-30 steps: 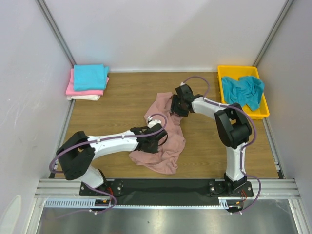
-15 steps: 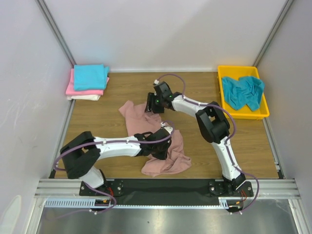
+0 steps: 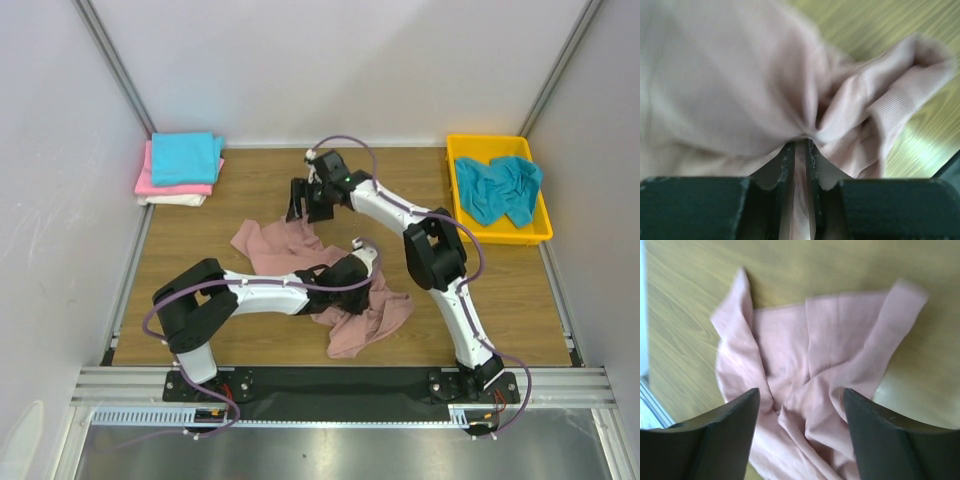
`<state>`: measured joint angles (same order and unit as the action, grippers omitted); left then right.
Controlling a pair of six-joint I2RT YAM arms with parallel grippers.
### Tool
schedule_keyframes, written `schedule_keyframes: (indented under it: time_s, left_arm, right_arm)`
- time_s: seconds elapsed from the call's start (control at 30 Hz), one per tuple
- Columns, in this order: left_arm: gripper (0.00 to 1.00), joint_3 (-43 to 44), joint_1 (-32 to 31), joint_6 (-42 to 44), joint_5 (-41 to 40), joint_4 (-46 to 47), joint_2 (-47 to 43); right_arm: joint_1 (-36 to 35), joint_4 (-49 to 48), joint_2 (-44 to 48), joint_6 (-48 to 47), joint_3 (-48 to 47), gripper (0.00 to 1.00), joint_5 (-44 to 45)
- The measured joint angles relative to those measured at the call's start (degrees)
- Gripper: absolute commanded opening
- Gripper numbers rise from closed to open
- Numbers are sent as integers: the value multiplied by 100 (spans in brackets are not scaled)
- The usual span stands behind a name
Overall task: Fold and stack the t-shirts
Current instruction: Flatten the tshirt out
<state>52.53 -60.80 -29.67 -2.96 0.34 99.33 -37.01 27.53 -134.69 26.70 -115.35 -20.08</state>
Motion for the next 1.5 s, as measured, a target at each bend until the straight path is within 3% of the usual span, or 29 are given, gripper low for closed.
schedule_keyframes:
  time_s: [0.1,0.13,0.17,0.23,0.4,0.67,0.73,0.77,0.87,1.0,1.17,1.5]
  left_arm:
    - [45,365,0,186,-79,0,57]
    - [63,472,0,234,-142,-2,31]
    - [72,538,0,308,-177,-4,-9]
    - [79,612,15,363,-313,-103,-219]
    - [79,619,229,380,-619,-756,-1106]
    - [84,503,1711,164,-1104,-1635,-2186]
    - [84,433,2295,66,-1126,-1764,-2216]
    - [84,413,2509,17,-1115,-1810,-2192]
    - [82,422,3139,-140,-1132,-1895,-1996]
    - [79,654,3331,-293,-1082,-2028,-1401]
    - [78,916,3329,-444,-872,-2013,-671]
    - [70,1237,3495,-896,-791,-1753,125]
  right_arm:
    - [271,487,2,-195,-640,100,-61]
    - [391,566,26,-271,-841,100,-79]
    - [518,667,90,-323,-988,100,-83]
    - [745,846,352,-374,-1051,100,-72]
    - [1340,1202,1563,-382,-664,100,275]
    - [2057,1130,4520,-122,2105,97,927]
    - [2048,1051,4955,-83,2835,93,927]
    - [2020,1027,5171,-46,3311,86,885]
    - [1891,1080,5493,79,4393,76,791]
    - [1414,1217,5565,256,5263,70,804]
    - [824,1156,5733,472,5761,69,868]
    - [306,824,5490,527,6262,62,1211]
